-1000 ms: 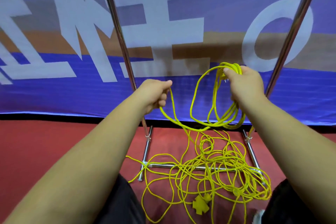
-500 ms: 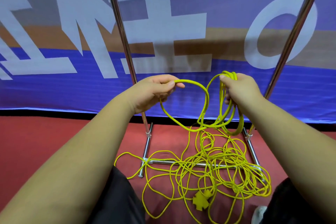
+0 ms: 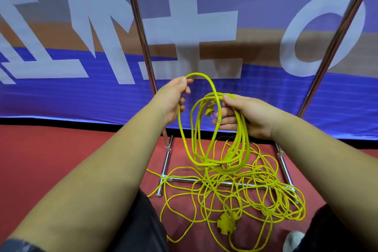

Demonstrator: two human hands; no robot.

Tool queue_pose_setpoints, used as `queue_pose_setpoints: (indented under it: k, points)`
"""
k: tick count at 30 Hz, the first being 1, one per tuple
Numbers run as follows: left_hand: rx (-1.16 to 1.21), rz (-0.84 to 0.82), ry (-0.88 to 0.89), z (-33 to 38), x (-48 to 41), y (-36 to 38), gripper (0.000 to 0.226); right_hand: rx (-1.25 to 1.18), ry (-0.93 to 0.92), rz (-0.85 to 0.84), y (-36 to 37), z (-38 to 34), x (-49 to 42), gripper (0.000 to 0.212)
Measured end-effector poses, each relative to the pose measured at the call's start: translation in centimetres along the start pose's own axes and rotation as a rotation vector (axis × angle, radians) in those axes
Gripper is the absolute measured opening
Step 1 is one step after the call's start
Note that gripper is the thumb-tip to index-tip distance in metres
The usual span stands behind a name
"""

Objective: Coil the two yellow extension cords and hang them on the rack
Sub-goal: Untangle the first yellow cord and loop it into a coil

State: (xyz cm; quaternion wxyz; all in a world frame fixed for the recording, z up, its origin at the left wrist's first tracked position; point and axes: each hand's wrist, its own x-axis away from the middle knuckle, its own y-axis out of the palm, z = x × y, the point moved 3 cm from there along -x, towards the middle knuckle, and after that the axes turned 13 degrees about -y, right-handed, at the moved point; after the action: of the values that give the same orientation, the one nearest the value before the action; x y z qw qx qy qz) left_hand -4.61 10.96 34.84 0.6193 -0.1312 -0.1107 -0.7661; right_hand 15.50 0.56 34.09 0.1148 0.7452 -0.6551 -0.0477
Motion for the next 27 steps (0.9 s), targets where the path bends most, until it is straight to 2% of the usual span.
queue_pose_setpoints:
  k: [4,7,9,10,11,13,15,16,17,20,23,27]
  points:
    - [-0.202,0.13,-0.047,-0.9,-0.4,-0.1,0.032,-0.074,-0.004,0.066,0.7,0.0,0.0,0.021]
    - [-0.639,0.299,0.021,-0.9,-0.7,-0.4,0.029,-0.094,-0.014,0.12,0.4,0.3,-0.5,0.021]
    - [-0.942,0.415,-0.017,-1.0,-0.4,-0.2,0.027,-0.14,-0.012,0.189,0.0,0.6,-0.8,0.023]
    - [-1.069,0.432,-0.031,-0.9,0.1,0.2,0.026,-0.145,-0.018,0.225,-0.3,0.8,-1.0,0.025]
    - [-1.149,0.375,-0.028,-0.7,0.7,1.0,0.021,-0.146,-0.026,0.258,-0.7,1.0,-1.2,0.025]
    - [-1.117,0.05,0.014,-1.1,2.4,3.3,0.017,-0.166,-0.04,0.323,-1.3,1.4,-1.6,0.024]
    - [-0.98,-0.374,-0.048,-2.4,4.9,5.6,0.017,-0.209,-0.051,0.394,-1.9,1.5,-2.0,0.027]
    - [-0.956,-0.502,-0.071,-3.0,5.7,6.4,0.022,-0.225,-0.058,0.425,-2.1,1.5,-2.1,0.028]
    - [-0.966,-0.535,-0.063,-3.8,5.6,6.9,0.027,-0.238,-0.065,0.45,-2.3,1.4,-2.2,0.029]
    - [-0.969,-0.384,0.052,-5.1,4.4,7.8,0.025,-0.277,-0.085,0.494,-2.8,1.4,-2.4,0.031]
    - [-0.829,-0.354,0.035,-5.3,3.9,8.4,0.014,-0.306,-0.112,0.536,-3.4,1.1,-2.6,0.036]
    - [-0.641,-0.343,0.036,-4.5,4.3,8.7,0.013,-0.287,-0.143,0.545,-4.1,0.4,-2.5,0.046]
